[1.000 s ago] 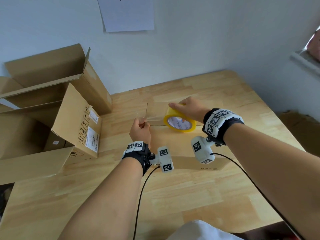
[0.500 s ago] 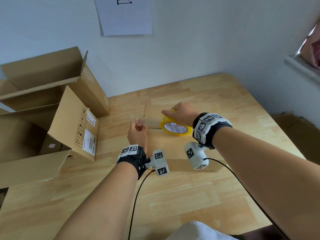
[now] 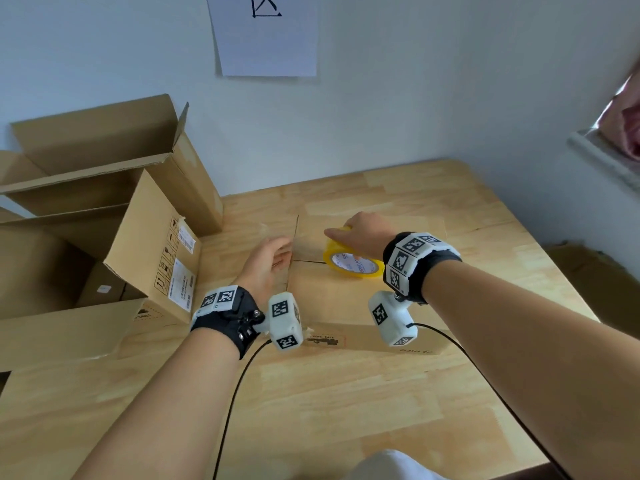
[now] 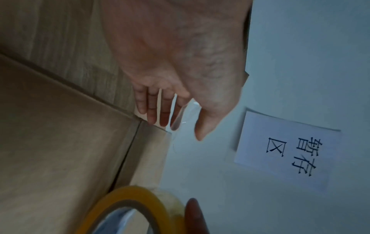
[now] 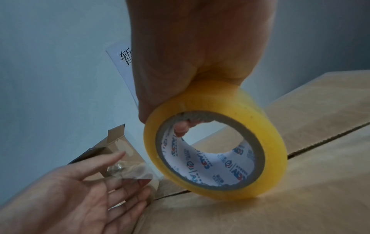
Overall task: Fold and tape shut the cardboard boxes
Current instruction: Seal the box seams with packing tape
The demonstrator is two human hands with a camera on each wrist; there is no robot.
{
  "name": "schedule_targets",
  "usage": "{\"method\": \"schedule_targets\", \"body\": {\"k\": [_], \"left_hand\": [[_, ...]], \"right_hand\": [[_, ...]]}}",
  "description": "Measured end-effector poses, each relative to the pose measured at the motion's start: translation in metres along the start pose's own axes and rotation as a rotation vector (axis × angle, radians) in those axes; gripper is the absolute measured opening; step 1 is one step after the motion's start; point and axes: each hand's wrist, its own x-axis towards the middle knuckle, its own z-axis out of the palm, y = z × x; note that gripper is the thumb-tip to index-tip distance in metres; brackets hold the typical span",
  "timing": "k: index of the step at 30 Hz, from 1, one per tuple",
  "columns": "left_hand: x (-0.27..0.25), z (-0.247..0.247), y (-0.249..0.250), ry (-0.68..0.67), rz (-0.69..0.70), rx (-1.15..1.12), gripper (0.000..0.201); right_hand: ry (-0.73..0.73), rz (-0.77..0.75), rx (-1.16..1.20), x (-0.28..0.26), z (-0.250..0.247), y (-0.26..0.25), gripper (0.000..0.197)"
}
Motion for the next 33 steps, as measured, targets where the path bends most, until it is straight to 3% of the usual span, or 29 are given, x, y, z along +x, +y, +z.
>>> {"method": "schedule_targets", "body": {"k": [2, 5, 7, 11, 14, 21, 28, 33], "left_hand": [[0.003, -0.004, 0.0, 0.035, 0.047, 0.054, 0.016], [0.004, -0.013, -0.004, 0.156, 0.145, 0.081, 0.01], [0.005, -0.021, -0.007, 0.194, 0.141, 0.063, 0.007], [0.007, -0.027, -0.01, 0.193, 0.085, 0.01, 0.007], [0.01, -0.026, -0.013, 0.157, 0.043, -0.041, 0.009], [0.018, -0.039, -0.019, 0.122, -0.006, -0.095, 0.012], [0.023, -0.059, -0.027, 0.092, -0.063, -0.088, 0.009], [0.03, -0.064, -0.019, 0.025, -0.13, -0.117, 0.007]], "right_hand": [[-0.015, -0.005, -0.043, 0.001, 0.0, -0.005, 0.054], [-0.049, -0.02, -0.118, 0.002, -0.001, -0.015, 0.056], [-0.085, -0.043, -0.19, -0.001, -0.003, -0.022, 0.055], [0.003, -0.052, -0.097, -0.002, -0.004, -0.022, 0.021], [-0.001, -0.017, -0.058, -0.002, -0.008, -0.021, 0.014], [-0.111, -0.078, -0.153, 0.002, -0.006, -0.025, 0.033], [-0.063, -0.08, -0.229, 0.013, 0.011, -0.046, 0.048], [-0.066, -0.035, -0.274, 0.016, 0.01, -0.053, 0.048]]}}
